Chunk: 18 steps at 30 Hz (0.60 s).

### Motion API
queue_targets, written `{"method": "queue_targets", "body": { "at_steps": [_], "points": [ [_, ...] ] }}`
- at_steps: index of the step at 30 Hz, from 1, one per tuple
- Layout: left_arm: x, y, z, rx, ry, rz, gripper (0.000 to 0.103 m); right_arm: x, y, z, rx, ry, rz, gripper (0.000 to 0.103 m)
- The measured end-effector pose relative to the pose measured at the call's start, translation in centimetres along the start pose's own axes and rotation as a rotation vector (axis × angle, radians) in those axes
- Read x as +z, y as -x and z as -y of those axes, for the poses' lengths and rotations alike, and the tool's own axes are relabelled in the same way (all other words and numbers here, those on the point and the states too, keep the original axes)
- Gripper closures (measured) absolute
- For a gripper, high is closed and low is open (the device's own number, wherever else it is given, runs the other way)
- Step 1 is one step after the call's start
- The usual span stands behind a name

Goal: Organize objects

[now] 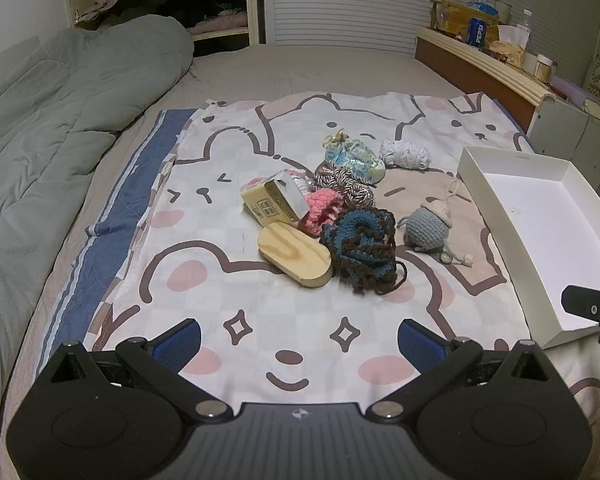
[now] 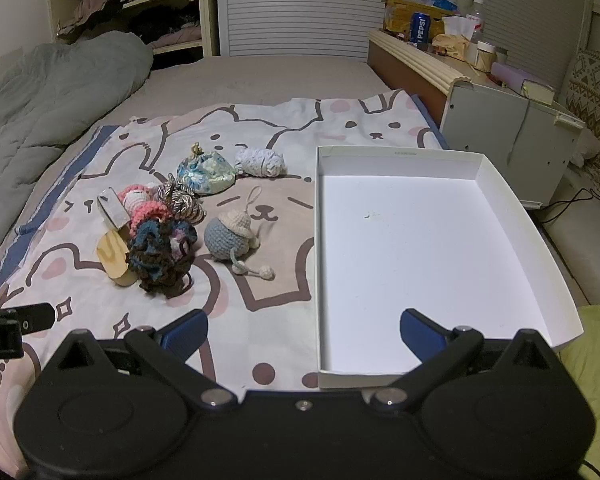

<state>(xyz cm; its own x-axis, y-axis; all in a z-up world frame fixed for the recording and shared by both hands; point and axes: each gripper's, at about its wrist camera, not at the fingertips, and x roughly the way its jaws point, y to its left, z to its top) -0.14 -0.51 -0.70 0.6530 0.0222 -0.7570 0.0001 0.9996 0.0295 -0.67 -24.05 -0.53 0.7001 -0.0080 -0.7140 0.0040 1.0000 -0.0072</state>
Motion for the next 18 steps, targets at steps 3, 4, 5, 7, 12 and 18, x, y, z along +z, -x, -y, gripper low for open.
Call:
{"method": "queue_targets", "body": {
  "at_steps": [3,4,5,7,12,18],
  "points": [
    [0.1,0.0,-0.03,0.001,-0.002,-0.001,0.0,0.02,0.0,0.01,0.0,0.0,0.0,0.0],
    [0.08,0.01,-0.02,0.0,-0.003,0.0,0.0,0.03,0.01,0.04,0.001,-0.001,0.001,0.0],
    [0.09,0.03,-0.04,-0.001,-0.002,0.0,0.0,0.02,0.03,0.07,0.001,-0.002,0.001,0.0],
    [0.08,0.1,-0.02,-0.003,-0.003,0.001,0.0,0.05,0.05,0.11,0.0,-0.003,0.0,0.0],
    [0.15,0.18,-0.11,-0.005,-0.002,0.002,0.0,0.03,0.03,0.09,0.0,-0.002,0.0,0.0],
    [0.3,0.28,-0.12,-0.009,-0.007,0.001,0.0,0.01,0.06,0.14,0.001,-0.006,0.002,0.0]
  ]
}}
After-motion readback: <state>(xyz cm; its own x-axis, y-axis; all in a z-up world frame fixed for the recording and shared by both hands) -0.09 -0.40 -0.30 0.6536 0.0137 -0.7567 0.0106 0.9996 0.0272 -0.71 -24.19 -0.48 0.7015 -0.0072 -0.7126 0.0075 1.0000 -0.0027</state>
